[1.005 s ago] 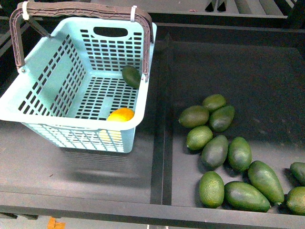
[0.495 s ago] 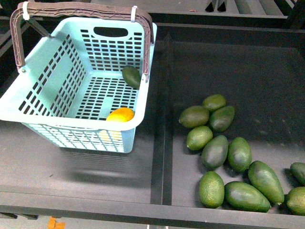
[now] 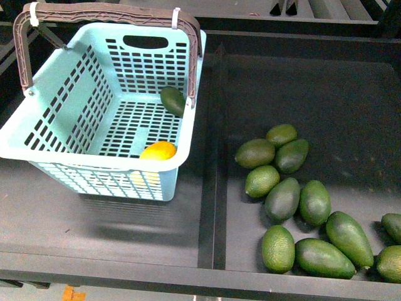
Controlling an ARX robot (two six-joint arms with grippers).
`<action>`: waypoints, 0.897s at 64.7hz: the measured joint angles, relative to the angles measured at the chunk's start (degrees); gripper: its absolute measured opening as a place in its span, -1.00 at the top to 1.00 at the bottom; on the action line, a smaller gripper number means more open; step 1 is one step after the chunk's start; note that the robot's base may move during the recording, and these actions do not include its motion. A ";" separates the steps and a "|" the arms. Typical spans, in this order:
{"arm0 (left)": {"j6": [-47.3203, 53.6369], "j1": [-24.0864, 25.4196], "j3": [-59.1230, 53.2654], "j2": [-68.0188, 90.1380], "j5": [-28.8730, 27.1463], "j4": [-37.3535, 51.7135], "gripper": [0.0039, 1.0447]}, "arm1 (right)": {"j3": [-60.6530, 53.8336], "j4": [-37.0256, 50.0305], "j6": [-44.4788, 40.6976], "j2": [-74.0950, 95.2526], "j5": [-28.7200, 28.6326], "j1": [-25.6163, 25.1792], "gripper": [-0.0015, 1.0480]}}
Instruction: Pick mango and avocado into basket
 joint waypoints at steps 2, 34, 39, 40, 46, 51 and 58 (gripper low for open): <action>0.00 0.00 0.00 -1.55 -0.02 -1.46 0.97 | 0.00 0.00 0.00 0.00 0.00 0.00 -0.83; 0.04 0.00 -0.02 -19.10 0.00 -18.21 0.97 | 0.00 0.00 0.00 0.00 0.00 0.00 -0.83; 0.04 0.00 -0.02 -20.72 0.00 -19.82 0.97 | 0.00 0.00 0.00 0.00 0.00 0.00 -0.83; 0.02 0.00 -0.02 -21.05 -0.02 -20.15 0.97 | 0.00 0.00 0.00 0.00 0.00 0.00 -0.83; 0.04 0.00 -0.02 -22.91 0.00 -22.01 0.97 | 0.00 0.00 -0.02 0.00 0.00 0.00 -0.83; 0.04 0.00 -0.02 -24.48 0.00 -23.63 0.97 | 0.00 0.00 0.00 0.00 0.00 0.00 -0.83; 0.04 0.02 0.00 -33.42 0.00 -33.42 0.97 | 0.00 0.00 0.00 0.00 0.02 0.00 -0.83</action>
